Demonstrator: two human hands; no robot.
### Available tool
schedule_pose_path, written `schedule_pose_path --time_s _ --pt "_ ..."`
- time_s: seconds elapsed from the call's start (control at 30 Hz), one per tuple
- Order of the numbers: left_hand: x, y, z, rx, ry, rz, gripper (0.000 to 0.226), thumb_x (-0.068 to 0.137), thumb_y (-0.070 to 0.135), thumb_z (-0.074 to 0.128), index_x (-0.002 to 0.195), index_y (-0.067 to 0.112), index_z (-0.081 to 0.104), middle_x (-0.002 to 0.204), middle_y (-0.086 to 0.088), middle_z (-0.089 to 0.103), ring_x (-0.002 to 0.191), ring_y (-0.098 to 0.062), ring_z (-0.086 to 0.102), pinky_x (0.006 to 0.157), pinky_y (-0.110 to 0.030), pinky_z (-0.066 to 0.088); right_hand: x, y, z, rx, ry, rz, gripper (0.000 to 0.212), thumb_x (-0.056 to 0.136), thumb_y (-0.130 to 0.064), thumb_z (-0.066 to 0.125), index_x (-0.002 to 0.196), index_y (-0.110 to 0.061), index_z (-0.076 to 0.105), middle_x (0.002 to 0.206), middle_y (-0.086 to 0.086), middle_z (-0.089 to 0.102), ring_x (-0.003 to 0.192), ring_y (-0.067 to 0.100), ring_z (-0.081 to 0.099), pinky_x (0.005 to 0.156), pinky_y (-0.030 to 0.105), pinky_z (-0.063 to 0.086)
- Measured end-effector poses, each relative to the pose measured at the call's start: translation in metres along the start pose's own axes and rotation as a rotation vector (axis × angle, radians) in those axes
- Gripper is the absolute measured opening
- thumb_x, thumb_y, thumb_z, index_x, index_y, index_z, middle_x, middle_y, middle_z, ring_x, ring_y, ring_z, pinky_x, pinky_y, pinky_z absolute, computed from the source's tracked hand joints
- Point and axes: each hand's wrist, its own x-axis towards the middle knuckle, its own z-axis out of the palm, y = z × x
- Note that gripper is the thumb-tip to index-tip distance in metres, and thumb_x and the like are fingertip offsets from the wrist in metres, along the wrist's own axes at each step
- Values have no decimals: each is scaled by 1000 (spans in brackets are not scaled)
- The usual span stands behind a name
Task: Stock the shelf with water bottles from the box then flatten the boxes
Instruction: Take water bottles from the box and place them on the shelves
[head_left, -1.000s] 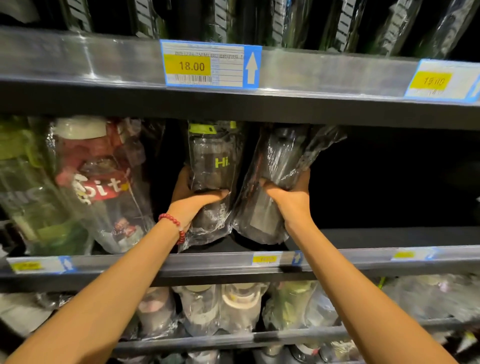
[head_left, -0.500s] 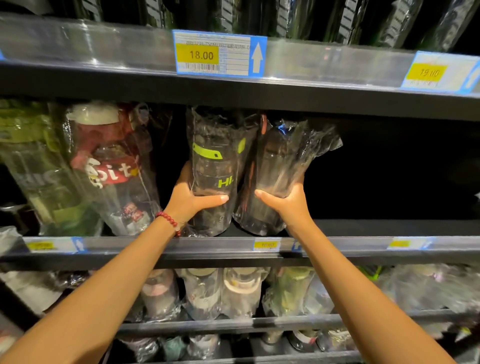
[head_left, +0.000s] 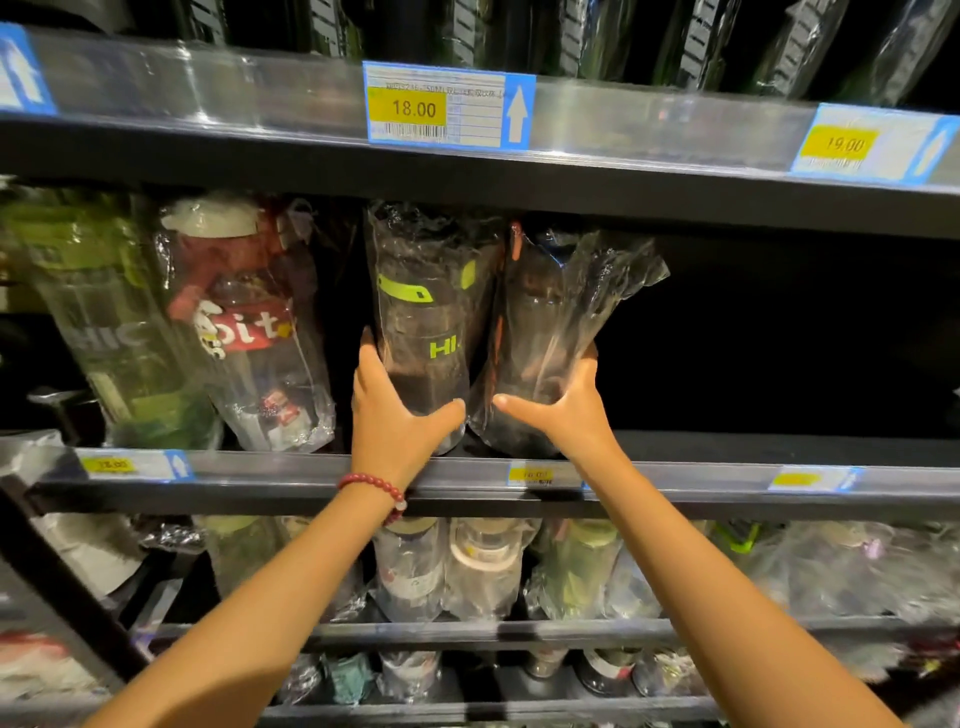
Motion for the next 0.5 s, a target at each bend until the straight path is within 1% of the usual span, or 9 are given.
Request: schedule_pose_path --time_s 0.03,0.07,0.13,0.23,0.3,0.33,0.4,0.47,0.5 --pt "-3 1 5 80 12 -6 118 64 35 82 149 10 4 146 -11 24 135 -25 27 107 -35 28 -1 1 3 -81 5 10 98 58 -44 87 128 -2 33 128 11 42 119 23 44 98 33 42" --pt "-5 3 9 156 22 -10 123 63 36 83 149 9 0 147 -13 20 136 -29 25 108 -39 28 -4 2 6 -174 31 18 96 59 -43 87 126 0 34 125 13 39 117 25 41 94 30 40" --pt "-4 5 15 255 46 -23 124 61 39 85 147 7 2 144 -17 23 131 -36 30 105 -44 32 -6 4 12 -318 109 4 89 60 -42 87 118 3 37 121 16 36 110 30 41 89 32 40" --pt "7 5 18 276 104 -80 106 58 40 86 135 6 21 131 -18 41 118 -38 45 93 -46 44 -4 4 18 -352 162 18 89 59 -46 86 117 3 39 119 18 43 108 35 46 88 39 45" --pt "13 3 16 240 111 -105 94 57 38 86 126 6 30 125 -15 48 111 -36 52 87 -44 49 -1 2 21 -319 177 43 86 61 -47 85 116 1 40 115 19 50 105 35 52 81 41 48" --pt "17 2 15 222 99 -116 90 57 37 86 123 6 32 123 -14 50 109 -34 53 86 -42 49 1 2 21 -309 184 44 83 61 -47 85 113 1 42 110 18 53 101 34 55 74 39 47" --pt "25 0 10 187 63 -146 76 58 32 86 111 6 38 115 -13 55 103 -30 57 82 -37 50 3 1 21 -306 183 51 75 64 -45 84 108 0 43 99 13 55 90 29 58 60 30 40" --pt "34 -2 3 130 0 -167 63 58 26 88 101 5 46 102 -9 60 95 -26 60 76 -32 49 7 2 20 -286 155 61 65 66 -42 84 100 -2 45 87 7 54 77 23 56 47 22 32" --pt "38 -2 0 114 -34 -177 56 59 24 88 97 3 53 95 -8 63 92 -25 62 73 -29 48 11 4 18 -270 136 65 59 66 -40 84 93 -2 48 79 4 54 69 19 55 42 18 29"
